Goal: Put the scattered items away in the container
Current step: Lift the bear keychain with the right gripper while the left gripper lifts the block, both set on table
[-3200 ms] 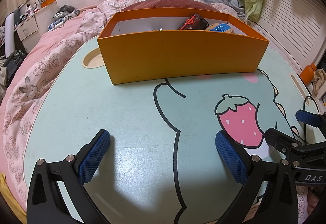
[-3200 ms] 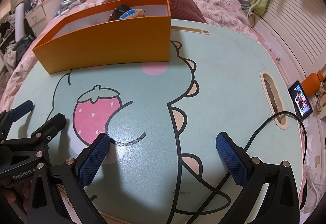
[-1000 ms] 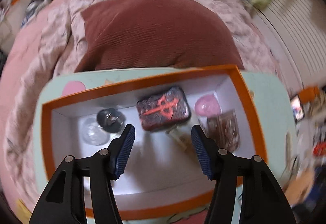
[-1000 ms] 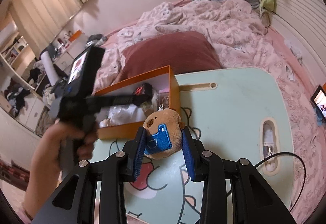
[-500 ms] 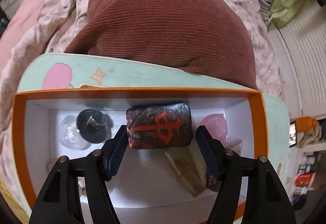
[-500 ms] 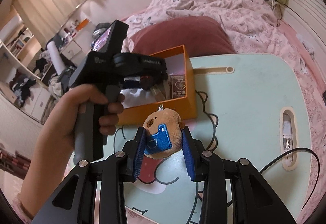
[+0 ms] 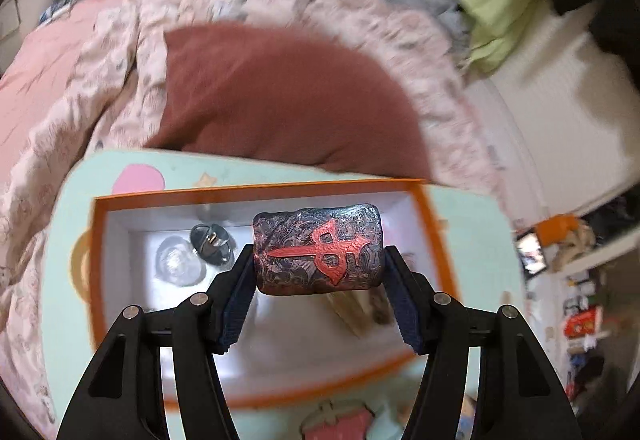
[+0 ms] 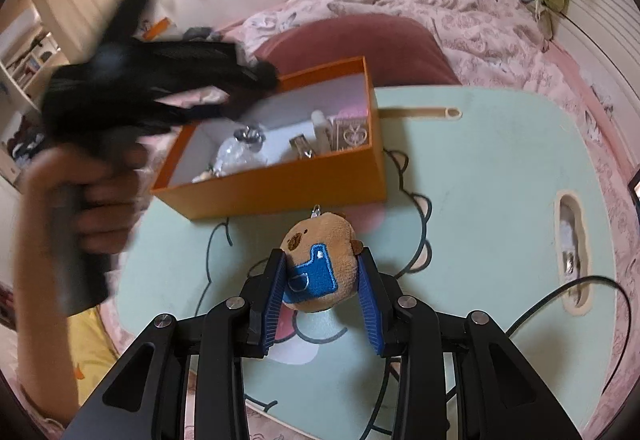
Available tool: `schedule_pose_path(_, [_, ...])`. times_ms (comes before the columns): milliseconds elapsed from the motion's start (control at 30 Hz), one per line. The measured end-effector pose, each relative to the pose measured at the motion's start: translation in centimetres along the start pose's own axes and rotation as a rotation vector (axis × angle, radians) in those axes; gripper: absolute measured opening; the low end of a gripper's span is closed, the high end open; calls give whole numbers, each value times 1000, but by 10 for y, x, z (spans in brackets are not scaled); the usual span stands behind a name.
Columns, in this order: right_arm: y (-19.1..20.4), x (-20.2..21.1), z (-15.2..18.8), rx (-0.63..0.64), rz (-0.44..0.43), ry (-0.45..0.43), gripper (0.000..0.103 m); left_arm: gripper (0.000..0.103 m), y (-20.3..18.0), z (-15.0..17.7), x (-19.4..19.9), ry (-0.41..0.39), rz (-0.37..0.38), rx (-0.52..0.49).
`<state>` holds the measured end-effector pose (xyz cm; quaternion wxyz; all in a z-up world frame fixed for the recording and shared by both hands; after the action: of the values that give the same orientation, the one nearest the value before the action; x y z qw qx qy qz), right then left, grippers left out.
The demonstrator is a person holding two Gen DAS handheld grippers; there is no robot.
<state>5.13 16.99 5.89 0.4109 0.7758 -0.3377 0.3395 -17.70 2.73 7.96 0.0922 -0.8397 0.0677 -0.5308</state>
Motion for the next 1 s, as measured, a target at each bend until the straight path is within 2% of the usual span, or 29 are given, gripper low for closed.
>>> schedule_pose_path(100, [-3, -8, 6, -20, -11, 11, 34, 62, -3, 25, 34, -51, 41, -76])
schedule_pose_path(200, [-8, -18, 10, -50, -16, 25, 34, 62, -3, 65, 48, -54, 26, -160])
schedule_pose_path(367, [-12, -27, 12, -79, -17, 40, 34, 62, 3, 128, 36, 9, 29, -232])
schedule_pose_path(467, [-10, -29, 14, -75, -5, 40, 37, 62, 10, 153, 18, 29, -35, -245])
schedule_pose_path(600, [-3, -27, 15, -46, 51, 13, 38, 62, 20, 161, 2, 41, -66, -227])
schedule_pose_path(700, [0, -27, 15, -25, 102, 2, 47, 62, 24, 161, 1, 34, -45, -203])
schedule_pose_path(800, [2, -24, 16, -27, 105, -18, 54, 63, 24, 163, 9, -1, -48, -189])
schedule_pose_path(867, [3, -19, 16, -27, 100, -36, 57, 71, 22, 163, 16, -26, -51, -198])
schedule_pose_path(1000, [9, -12, 15, -22, 104, -57, 58, 73, 22, 162, 27, -52, -64, -209])
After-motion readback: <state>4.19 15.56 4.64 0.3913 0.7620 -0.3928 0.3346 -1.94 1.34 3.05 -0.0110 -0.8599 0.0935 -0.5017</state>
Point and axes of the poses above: each gripper's, at about its wrist camera, not at the fingertips, and x roughly against the way its jaws point, y to its left, z to its underside, the point moved 2 cm from there along -x, roughly the way its jaws point, and after that the axes turned 4 degrees about y, right-handed, at the moved point
